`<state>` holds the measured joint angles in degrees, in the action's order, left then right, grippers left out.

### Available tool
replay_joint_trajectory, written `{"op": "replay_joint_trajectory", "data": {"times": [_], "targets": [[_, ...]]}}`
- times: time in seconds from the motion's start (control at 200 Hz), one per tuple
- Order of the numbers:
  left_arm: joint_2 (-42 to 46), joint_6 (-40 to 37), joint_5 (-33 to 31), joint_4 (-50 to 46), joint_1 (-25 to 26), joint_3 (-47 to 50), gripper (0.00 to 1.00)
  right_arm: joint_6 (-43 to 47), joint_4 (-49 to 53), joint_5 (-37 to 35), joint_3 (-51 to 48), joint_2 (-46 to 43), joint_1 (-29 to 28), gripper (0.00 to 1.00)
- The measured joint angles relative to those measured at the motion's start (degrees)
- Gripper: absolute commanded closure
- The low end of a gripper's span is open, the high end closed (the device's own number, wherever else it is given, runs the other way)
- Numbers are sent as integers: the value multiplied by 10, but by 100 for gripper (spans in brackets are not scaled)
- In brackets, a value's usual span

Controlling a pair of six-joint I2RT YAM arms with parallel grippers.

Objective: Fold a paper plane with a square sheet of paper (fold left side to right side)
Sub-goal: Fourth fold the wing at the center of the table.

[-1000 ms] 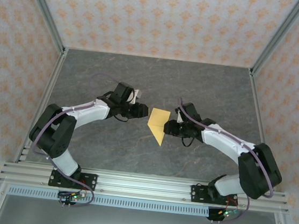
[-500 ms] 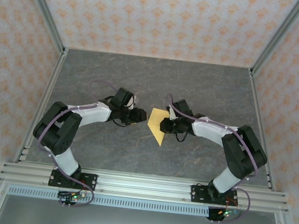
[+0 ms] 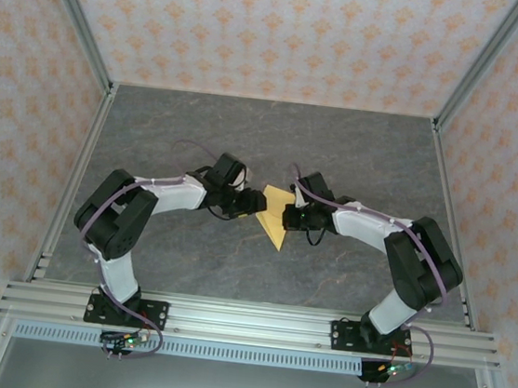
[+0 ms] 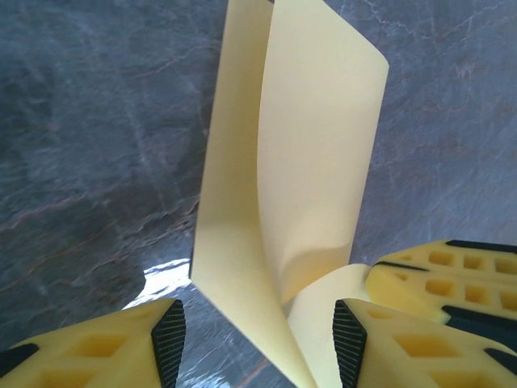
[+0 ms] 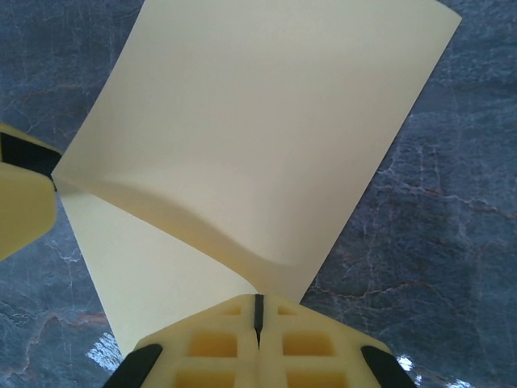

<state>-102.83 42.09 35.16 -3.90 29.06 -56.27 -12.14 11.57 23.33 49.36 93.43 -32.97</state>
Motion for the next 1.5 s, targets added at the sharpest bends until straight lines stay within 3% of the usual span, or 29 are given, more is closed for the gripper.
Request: {"op": "replay_joint_trajectory", "data": {"times": [0.13,0.265,0.465,0.595,0.796,1.081,1.496], "targets": [[-20,5,3,9,9,-11,54,0,0,0,0,0,0,93],[-35,18,6,18,14,-21,67,0,0,0,0,0,0,90],[-40,31,17,30,17,-38,71,0,9,-14,-14,-36,0,61],[-40,31,19,32,20,-50,71,0,19,-46,-19,-98,-3,51],[-39,31,19,31,21,-50,70,-12,3,-89,-33,-155,-58,50],[-29,36,16,19,21,-53,69,-37,-53,-144,-91,-122,-142,49],[-25,51,8,14,21,-67,69,-39,-114,-210,-96,-63,-175,50]]}}
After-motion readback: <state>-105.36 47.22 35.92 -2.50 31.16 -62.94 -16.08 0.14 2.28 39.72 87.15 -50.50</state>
